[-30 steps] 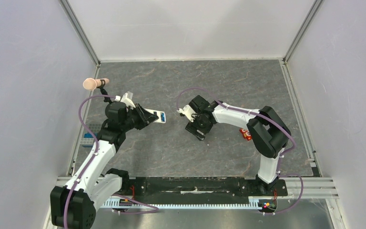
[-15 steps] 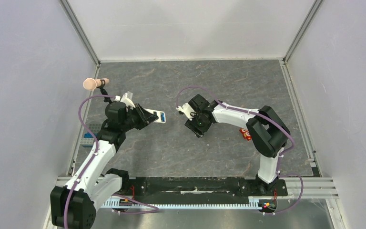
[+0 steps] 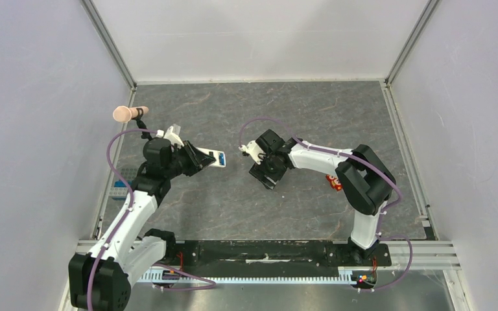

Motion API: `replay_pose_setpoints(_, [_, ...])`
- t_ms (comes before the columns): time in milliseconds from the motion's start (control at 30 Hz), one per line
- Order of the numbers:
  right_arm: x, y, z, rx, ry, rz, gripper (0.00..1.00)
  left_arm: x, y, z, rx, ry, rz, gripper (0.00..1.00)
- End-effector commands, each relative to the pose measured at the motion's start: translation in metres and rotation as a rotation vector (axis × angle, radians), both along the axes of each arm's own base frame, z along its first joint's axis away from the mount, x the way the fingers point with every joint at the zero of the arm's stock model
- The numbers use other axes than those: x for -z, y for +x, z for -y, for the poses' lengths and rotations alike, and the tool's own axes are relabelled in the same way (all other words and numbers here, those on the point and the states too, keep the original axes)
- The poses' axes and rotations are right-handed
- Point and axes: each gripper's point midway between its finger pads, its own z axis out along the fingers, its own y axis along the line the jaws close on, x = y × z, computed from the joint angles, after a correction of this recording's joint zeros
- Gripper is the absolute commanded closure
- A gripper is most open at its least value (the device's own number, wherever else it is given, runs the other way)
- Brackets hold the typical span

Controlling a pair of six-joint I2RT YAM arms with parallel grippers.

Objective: Load the batteries into the remote control

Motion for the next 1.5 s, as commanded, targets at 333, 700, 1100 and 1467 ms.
replay_pose_setpoints(333, [0.015, -0.019, 0.037, 0.024, -0.139, -0.05, 0.31, -0.013, 0.003, 0.002, 0.013, -0.019, 0.055, 0.98])
replay_pose_setpoints(700, [0.015, -0.025, 0.047, 0.018, -0.166, -0.06, 0.29, -0.011, 0.0, 0.001, 0.017, -0.014, 0.048, 0.98])
replay_pose_setpoints(1100, [0.024, -0.032, 0.047, 0.008, -0.17, -0.1, 0.62, -0.009, -0.001, 0.001, 0.019, -0.014, 0.043, 0.98])
replay_pose_setpoints(1467, [-0.061, -0.015, 0.009, 0.0, 0.08, 0.153, 0.64, -0.01, -0.009, 0.029, 0.191, -0.121, 0.055, 0.98])
